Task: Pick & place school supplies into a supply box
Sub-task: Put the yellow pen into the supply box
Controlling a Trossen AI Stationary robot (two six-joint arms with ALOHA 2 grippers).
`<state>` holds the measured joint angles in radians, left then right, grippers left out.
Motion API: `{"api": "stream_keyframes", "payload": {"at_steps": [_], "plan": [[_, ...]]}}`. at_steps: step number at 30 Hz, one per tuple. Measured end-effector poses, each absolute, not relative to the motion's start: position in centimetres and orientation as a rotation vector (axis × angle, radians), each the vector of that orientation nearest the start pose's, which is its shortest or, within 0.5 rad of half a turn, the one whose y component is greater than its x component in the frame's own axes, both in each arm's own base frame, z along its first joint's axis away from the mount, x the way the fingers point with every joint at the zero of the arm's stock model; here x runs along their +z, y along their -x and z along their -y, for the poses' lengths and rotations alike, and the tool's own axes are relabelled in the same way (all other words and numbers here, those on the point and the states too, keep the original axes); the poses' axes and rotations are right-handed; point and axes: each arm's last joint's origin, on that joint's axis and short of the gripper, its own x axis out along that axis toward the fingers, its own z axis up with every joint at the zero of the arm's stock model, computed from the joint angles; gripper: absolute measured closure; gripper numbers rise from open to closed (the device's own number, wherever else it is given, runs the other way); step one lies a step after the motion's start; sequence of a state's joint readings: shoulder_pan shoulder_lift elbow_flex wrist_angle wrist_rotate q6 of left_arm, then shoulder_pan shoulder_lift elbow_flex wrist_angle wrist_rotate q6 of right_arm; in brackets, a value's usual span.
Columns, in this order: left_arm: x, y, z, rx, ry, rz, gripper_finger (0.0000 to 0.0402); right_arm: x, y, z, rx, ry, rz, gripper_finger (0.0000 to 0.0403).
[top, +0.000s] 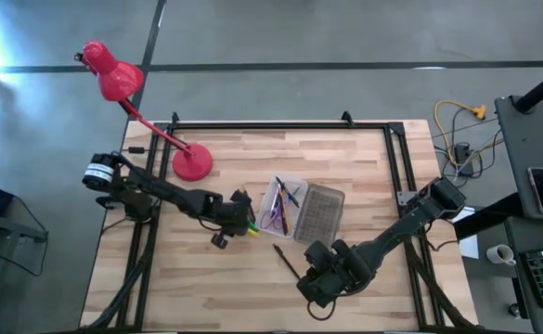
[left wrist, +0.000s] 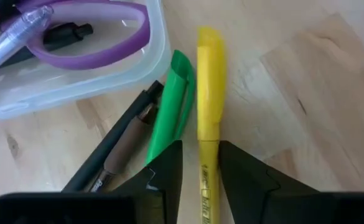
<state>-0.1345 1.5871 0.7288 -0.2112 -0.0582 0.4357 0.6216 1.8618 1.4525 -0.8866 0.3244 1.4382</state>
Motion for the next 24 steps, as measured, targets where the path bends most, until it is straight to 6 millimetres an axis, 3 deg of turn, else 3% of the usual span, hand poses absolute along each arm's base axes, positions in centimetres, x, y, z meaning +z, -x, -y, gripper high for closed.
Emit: {"api": "stream_keyframes", "payload": {"at_steps": [14, 21, 24], "plan": [[13.3, -26.7, 4.0, -0.273, -0.302, -1.117, 0.0313, 22.1, -30.4, -20.6, -0.588, -0.649, -1.062, 0.0287], [13.1, -26.2, 4.3, -0.306, -0.196, -1.172, 0.0384, 22.1, -30.2, -21.0, -0.603, -0.634, -1.009, 0.0296], [13.0, -25.9, 4.4, -0.279, -0.087, -1.205, 0.0388, 22.2, -29.8, -21.4, -0.636, -0.641, -0.951, 0.0299]]}}
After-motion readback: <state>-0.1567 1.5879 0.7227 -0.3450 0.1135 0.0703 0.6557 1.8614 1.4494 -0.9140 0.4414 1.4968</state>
